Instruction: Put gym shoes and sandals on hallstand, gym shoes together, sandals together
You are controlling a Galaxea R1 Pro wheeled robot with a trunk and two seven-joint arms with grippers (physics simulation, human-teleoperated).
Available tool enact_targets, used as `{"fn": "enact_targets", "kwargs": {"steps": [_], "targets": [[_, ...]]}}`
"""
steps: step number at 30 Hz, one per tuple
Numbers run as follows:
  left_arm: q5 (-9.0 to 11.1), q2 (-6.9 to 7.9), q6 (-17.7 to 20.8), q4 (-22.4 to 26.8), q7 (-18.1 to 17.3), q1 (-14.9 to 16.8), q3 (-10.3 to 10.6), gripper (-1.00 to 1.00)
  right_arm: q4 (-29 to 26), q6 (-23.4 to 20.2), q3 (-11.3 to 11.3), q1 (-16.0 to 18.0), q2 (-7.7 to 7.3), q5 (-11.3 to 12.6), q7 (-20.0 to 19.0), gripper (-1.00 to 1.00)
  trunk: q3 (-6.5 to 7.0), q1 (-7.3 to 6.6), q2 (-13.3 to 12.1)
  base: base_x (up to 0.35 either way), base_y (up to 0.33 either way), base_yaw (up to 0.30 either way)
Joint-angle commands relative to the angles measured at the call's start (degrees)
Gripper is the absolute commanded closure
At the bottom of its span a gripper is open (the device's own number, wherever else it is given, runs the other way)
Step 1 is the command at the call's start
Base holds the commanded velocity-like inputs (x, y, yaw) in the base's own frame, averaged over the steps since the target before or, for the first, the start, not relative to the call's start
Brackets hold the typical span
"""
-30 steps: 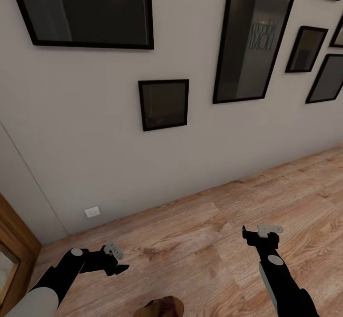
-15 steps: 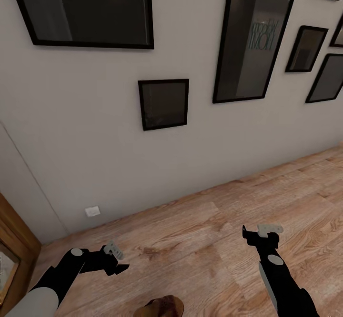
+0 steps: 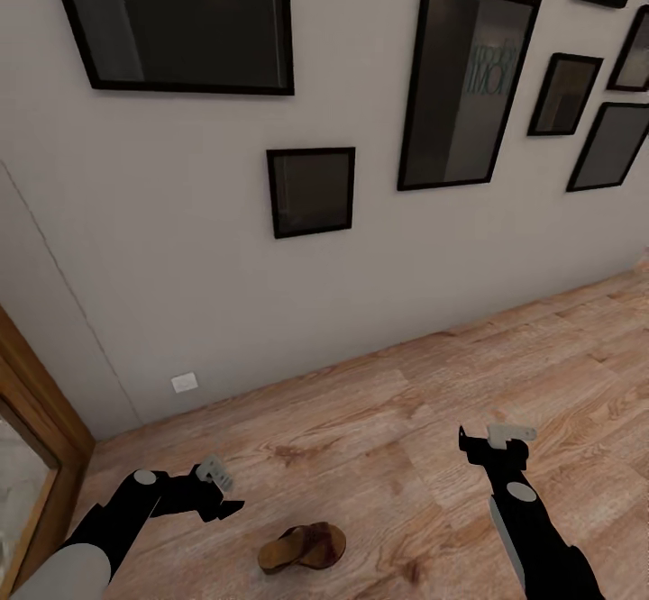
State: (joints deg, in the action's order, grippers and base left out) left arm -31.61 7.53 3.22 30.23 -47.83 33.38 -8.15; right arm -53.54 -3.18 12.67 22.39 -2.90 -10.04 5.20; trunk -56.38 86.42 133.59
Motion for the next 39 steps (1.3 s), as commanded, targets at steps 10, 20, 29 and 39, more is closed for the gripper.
{"fn": "enact_targets", "kwargs": {"steps": [10,20,29,39], "targets": [[-0.3,-0.06,0.5,0.1,-0.4,0.0,-0.4,-1.00,-0.1,-0.3,0.0,0.0,0.00,-0.6,0.2,-1.00,-0.05,-0.02,0.0,-0.054,0.005,0.000],[-0.3,-0.12,0.6,0.1,-0.4,0.0,-0.4,-1.00,0.0,-0.4,0.0,0.0,0.00,-0.6,0.2,-1.00,-0.43,-0.02,0.0,-0.048,0.066,-0.124],[-0.3,-0.14,0.6,0.1,-0.4,0.0,-0.3,-1.00,0.0,-0.4,0.0,0.0,0.00,-0.6,0.2,-1.00,-0.54,-0.02,0.0,-0.005,0.132,-0.040],[-0.4,-0.15,0.6,0.1,-0.4,0.1,-0.1,-1.00,-0.1,-0.4,0.0,0.0,0.00,-0.5,0.2,-1.00,-0.55,-0.02,0.0,0.000,0.015,-0.003]]}}
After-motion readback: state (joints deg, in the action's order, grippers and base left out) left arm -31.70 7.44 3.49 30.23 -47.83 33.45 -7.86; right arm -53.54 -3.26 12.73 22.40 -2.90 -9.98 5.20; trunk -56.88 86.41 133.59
